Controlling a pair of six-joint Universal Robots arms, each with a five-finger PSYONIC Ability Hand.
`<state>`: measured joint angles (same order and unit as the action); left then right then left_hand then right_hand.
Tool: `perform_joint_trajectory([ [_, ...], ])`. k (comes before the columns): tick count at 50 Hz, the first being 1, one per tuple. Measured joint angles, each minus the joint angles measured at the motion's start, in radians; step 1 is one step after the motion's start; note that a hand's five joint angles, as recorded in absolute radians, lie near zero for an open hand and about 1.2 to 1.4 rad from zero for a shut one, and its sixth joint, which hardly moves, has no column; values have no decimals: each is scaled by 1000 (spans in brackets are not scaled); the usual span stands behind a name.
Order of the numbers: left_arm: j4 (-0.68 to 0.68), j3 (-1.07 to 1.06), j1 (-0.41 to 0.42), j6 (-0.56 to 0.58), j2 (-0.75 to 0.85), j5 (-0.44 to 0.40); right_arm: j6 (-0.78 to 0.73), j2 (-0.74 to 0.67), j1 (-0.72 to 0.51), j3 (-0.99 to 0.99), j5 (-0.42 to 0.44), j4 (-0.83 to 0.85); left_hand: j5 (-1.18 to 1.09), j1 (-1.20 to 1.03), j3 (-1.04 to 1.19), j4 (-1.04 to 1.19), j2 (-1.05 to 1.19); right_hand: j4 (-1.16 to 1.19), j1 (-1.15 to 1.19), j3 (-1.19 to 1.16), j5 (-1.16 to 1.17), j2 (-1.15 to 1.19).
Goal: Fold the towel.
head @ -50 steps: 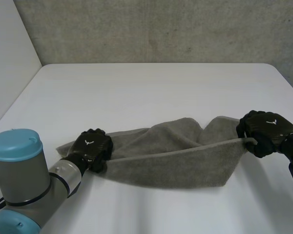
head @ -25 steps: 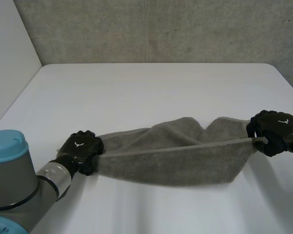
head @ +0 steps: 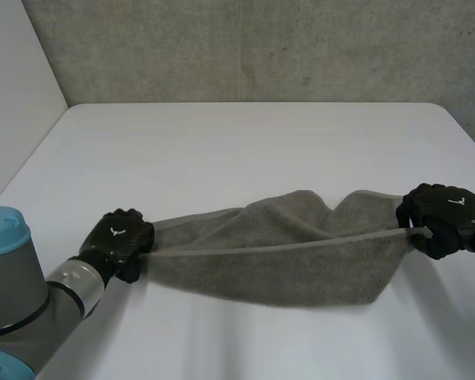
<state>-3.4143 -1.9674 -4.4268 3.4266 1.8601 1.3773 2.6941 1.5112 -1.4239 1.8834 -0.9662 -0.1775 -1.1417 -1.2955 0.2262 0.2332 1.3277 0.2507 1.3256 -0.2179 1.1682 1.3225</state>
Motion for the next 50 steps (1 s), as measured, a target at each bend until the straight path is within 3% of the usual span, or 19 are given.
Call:
perform_joint_trajectory([
  [8, 0, 87, -4, 13, -59, -54, -99, -12, -28, -101, 0, -103, 0, 0, 0, 0, 0, 0, 1, 0, 0, 0],
  [16, 0, 359, -10, 13, 10, -70, -130, -162, -173, -389, -34, -165, 0, 0, 0, 0, 0, 0, 1, 0, 0, 0],
  [24, 17, 748, -3, 4, 139, -54, -101, -329, -317, -855, -191, -190, 0, -1, 0, 0, 0, 0, 1, 0, 0, 0],
  [29, -48, 887, 5, -38, 109, -26, 39, -298, -368, -1033, -307, 6, 0, -2, 0, 0, 0, 0, 1, 0, 0, 0],
  [33, -181, 847, -3, -127, 13, -14, 159, -235, -370, -1004, -338, 154, 0, -2, 0, 0, 2, 0, 1, 0, 2, 0],
  [37, -295, 730, -42, -218, -63, -38, 185, -215, -359, -901, -304, 166, 0, -2, 0, 0, 5, 0, 2, 0, 3, 0],
  [50, -311, 286, -149, -266, -109, -260, 29, -146, -338, -502, -211, 120, -9, -2, 0, 0, 6, 0, 2, 0, 3, 0],
])
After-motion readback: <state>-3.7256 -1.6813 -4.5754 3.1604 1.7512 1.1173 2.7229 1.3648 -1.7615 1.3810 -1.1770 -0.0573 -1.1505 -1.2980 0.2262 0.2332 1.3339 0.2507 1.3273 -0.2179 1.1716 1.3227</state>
